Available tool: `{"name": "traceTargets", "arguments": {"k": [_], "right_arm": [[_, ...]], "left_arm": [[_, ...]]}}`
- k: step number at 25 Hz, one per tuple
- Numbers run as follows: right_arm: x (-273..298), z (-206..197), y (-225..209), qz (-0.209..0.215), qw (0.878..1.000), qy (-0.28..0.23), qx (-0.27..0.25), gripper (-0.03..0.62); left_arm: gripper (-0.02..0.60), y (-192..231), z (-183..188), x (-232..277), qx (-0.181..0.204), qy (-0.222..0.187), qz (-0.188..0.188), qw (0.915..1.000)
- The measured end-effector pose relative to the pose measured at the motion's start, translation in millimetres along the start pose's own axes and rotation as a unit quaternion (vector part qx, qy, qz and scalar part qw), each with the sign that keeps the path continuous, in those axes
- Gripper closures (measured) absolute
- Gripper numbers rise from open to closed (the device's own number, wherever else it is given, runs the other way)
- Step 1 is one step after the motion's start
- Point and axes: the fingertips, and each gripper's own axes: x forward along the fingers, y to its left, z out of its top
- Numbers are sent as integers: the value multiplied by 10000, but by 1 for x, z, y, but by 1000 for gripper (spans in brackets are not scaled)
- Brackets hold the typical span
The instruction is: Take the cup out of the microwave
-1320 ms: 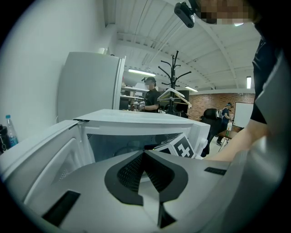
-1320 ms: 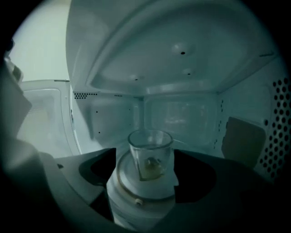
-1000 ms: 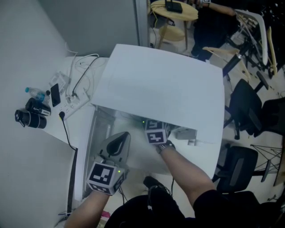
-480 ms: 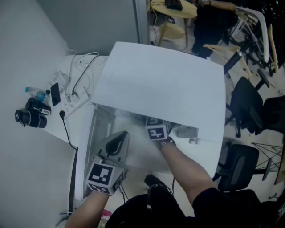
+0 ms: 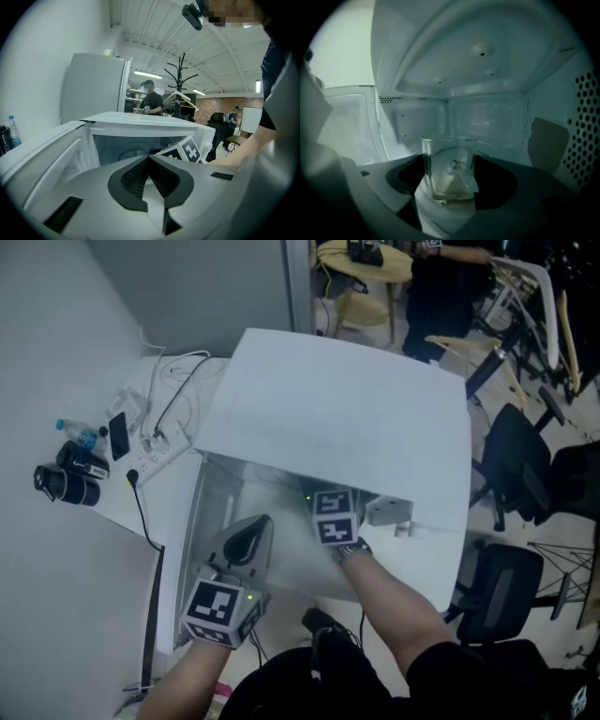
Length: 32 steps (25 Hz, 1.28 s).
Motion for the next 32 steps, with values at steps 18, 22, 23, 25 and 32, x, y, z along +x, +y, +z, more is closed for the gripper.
{"name": "traceTargets", "arguments": {"k": [18,22,23,25,32], "right_arm": [[-69,9,32,401,9990,-209,-5,246],[-87,11,40,475,9985,-253,-59,246],[-92,11,42,487,9984,-266,-74,247],[-102,14,46,503,9982,-301,-93,246],[-147,25,58,449,9979,-467,-88,247]], "left_arm": [[586,-34,11,-46,109,-297,115,9994],[586,-40,14,-61,108,-438,184,9988],[586,-42,16,-65,130,-499,188,9985],[586,-46,18,-73,145,-593,164,9980],[586,-64,17,-107,238,-768,76,9967]]}}
